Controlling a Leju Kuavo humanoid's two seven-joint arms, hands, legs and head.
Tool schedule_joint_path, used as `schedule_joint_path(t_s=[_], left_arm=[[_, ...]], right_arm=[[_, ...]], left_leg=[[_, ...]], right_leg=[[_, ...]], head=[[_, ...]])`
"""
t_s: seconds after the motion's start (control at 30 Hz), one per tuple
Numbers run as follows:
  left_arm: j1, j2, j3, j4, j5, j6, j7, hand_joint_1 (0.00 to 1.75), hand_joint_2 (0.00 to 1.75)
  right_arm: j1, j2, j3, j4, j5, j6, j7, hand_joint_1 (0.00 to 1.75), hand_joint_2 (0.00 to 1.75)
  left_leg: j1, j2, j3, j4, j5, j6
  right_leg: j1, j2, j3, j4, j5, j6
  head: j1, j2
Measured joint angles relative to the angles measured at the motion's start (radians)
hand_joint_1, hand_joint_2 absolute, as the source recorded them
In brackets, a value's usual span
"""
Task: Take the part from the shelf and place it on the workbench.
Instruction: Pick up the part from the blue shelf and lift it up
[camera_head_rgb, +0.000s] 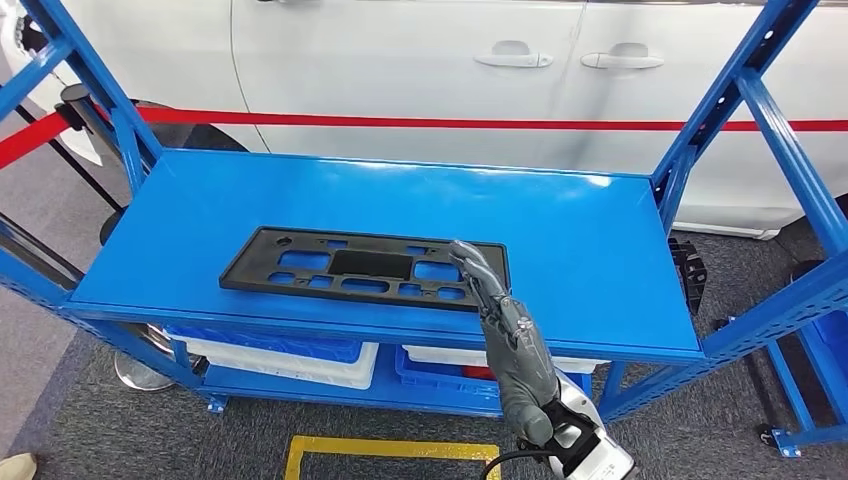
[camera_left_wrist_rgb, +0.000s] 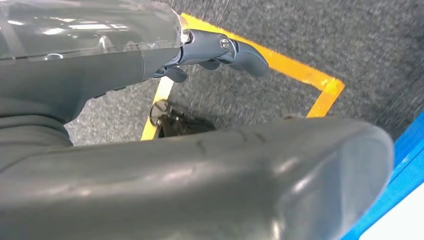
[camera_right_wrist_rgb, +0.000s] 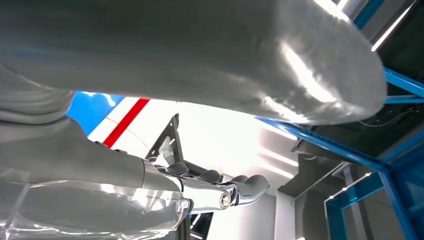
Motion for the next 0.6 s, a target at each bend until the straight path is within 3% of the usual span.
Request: schedule_joint_path(t_s=[0.07, 0.1, 0.27, 0.3, 0.37, 0.43, 0.47, 0.53, 0.6], left_arm=[[0.001, 0.000, 0.000, 0.000, 0.000, 0.000, 0.000, 0.00, 0.00], [0.001, -0.001, 0.000, 0.000, -0.001, 0.000, 0.000, 0.00, 0.00], [-0.003, 0.000, 0.002, 0.000, -0.008, 0.000, -0.005, 0.00, 0.00], [-0.004, 0.000, 0.002, 0.000, -0.011, -0.001, -0.006, 0.00, 0.00], [-0.003, -0.001, 0.004, 0.000, -0.018, -0.002, -0.008, 0.00, 0.00], [0.000, -0.001, 0.005, 0.000, -0.022, -0.003, -0.009, 0.00, 0.00], [0.002, -0.001, 0.006, 0.000, -0.022, -0.004, -0.010, 0.00, 0.00], [0.003, -0.001, 0.008, 0.000, -0.025, -0.004, -0.011, 0.00, 0.00], [0.002, 0.000, 0.010, 0.000, -0.029, -0.004, -0.012, 0.00, 0.00]], right_arm=[[0.000, 0.000, 0.000, 0.000, 0.000, 0.000, 0.000, 0.00, 0.00], [0.000, 0.000, 0.000, 0.000, 0.000, 0.000, 0.000, 0.00, 0.00], [0.000, -0.002, 0.002, 0.010, -0.003, 0.036, 0.000, 0.00, 0.00], [0.000, -0.002, 0.002, 0.018, -0.003, 0.055, 0.000, 0.00, 0.00], [-0.001, 0.000, 0.003, 0.049, -0.007, 0.107, 0.000, 0.00, 0.00], [-0.004, 0.006, 0.007, 0.094, -0.013, 0.165, 0.000, 0.00, 0.00], [-0.007, 0.012, 0.011, 0.117, -0.015, 0.190, 0.000, 0.00, 0.00], [-0.022, 0.030, 0.023, 0.162, -0.014, 0.230, 0.000, 0.00, 0.00], [-0.051, 0.055, 0.041, 0.210, -0.005, 0.258, 0.001, 0.00, 0.87]], left_leg=[[-0.001, -0.001, 0.015, 0.007, -0.020, -0.010], [-0.003, -0.002, 0.017, 0.010, -0.027, -0.016], [-0.003, 0.001, 0.018, 0.026, -0.055, -0.043], [-0.002, 0.002, 0.003, 0.060, -0.073, -0.047], [0.001, 0.003, -0.066, 0.184, -0.122, -0.055], [0.002, 0.003, -0.138, 0.284, -0.135, -0.057], [0.002, 0.003, -0.152, 0.286, -0.114, -0.056], [0.001, 0.003, -0.127, 0.184, -0.027, -0.048], [-0.004, 0.003, -0.085, 0.070, 0.034, -0.036]], right_leg=[[0.000, 0.000, 0.046, -0.126, 0.073, -0.003], [0.001, 0.001, 0.062, -0.166, 0.085, -0.006], [0.001, 0.005, 0.083, -0.199, 0.069, -0.031], [-0.001, 0.004, 0.089, -0.203, 0.067, -0.036], [0.001, 0.001, 0.099, -0.205, 0.060, -0.044], [0.004, 0.001, 0.107, -0.205, 0.052, -0.047], [0.005, 0.002, 0.113, -0.205, 0.047, -0.047], [0.007, 0.004, 0.129, -0.205, 0.036, -0.046], [0.009, 0.005, 0.140, -0.207, 0.028, -0.042]], head=[[0.000, 0.000], [0.000, 0.000], [-0.002, 0.000], [-0.002, 0.000], [-0.003, 0.000], [-0.003, 0.000], [-0.003, 0.000], [-0.003, 0.000], [-0.002, 0.000]])
